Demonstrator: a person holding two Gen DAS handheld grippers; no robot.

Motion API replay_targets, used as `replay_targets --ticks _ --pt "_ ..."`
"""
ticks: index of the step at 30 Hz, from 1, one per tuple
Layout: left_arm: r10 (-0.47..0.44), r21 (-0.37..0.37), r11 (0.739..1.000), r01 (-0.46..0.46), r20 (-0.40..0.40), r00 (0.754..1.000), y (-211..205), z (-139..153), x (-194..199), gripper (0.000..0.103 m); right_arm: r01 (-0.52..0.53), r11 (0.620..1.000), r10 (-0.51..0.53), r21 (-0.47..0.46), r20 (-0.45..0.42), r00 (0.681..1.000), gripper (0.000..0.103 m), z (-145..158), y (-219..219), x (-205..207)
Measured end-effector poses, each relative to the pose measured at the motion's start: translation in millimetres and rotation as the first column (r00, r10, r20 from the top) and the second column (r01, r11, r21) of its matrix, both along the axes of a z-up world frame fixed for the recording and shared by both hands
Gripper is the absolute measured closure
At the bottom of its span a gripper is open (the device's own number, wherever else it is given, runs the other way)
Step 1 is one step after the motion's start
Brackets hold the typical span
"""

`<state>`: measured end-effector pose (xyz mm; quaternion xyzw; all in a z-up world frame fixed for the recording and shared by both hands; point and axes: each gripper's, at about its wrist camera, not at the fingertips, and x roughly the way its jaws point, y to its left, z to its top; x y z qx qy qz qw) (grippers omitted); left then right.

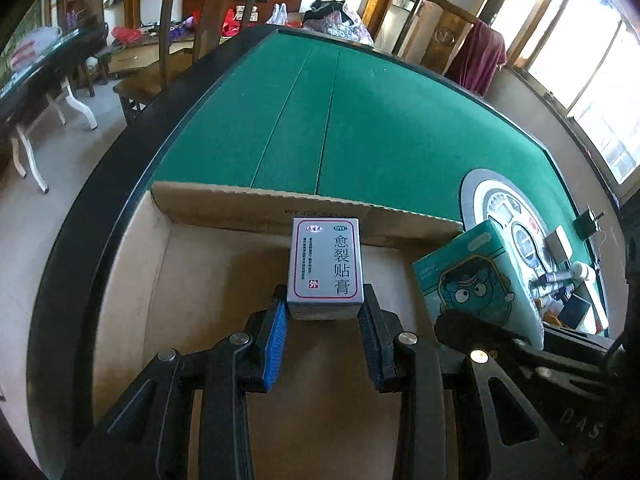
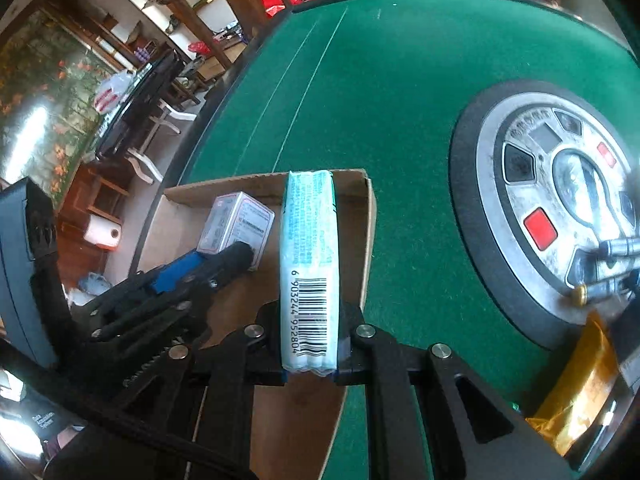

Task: Organize objects
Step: 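Lower the medicine box and tissue pack into the cardboard box, opening both tools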

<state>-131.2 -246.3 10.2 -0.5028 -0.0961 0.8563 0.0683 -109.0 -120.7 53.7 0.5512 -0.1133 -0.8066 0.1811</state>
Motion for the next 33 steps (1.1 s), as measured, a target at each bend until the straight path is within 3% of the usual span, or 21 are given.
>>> replay_targets --ticks 7,9,12,17,21,25,30,33 --pt "0.033 0.078 0.996 -0.033 0.003 0.999 -11 7 -1 0.057 -0.023 0.997 0.025 0.068 -0.038 0.999 0.089 8 1 -1" --pt "0.057 0.085 0.995 -0.055 -0.017 0.998 -14 11 3 0.053 -0.027 0.996 0.033 0.081 -0.074 0.997 0.079 15 0 1" --pt "0.081 0.093 0.993 -0.076 -0.049 0.995 -23 21 9 0.052 -0.036 0.996 0.044 0.077 -0.106 0.993 0.070 23 2 2" --pt "0.127 0.097 0.988 -0.118 -0.093 0.988 -29 35 28 0.052 0.012 1.000 -0.008 0.020 -0.168 0.986 0.070 47 22 17" --pt "0.136 0.079 0.989 -0.126 -0.137 0.981 -18 36 59 0.046 0.045 0.998 -0.050 -0.033 -0.203 0.978 0.069 60 49 40" --pt "0.108 0.044 0.994 -0.103 -0.140 0.984 3 24 76 0.044 0.112 0.990 -0.129 -0.087 -0.215 0.968 0.061 63 78 60" --pt "-0.011 -0.035 0.999 0.009 -0.036 0.999 42 0 86 0.044 0.213 0.964 -0.241 -0.160 -0.187 0.952 0.061 56 137 91" --pt "-0.045 -0.063 0.997 0.043 -0.039 0.998 53 1 102 0.044 0.255 0.951 -0.287 -0.177 -0.190 0.939 0.061 58 167 107"
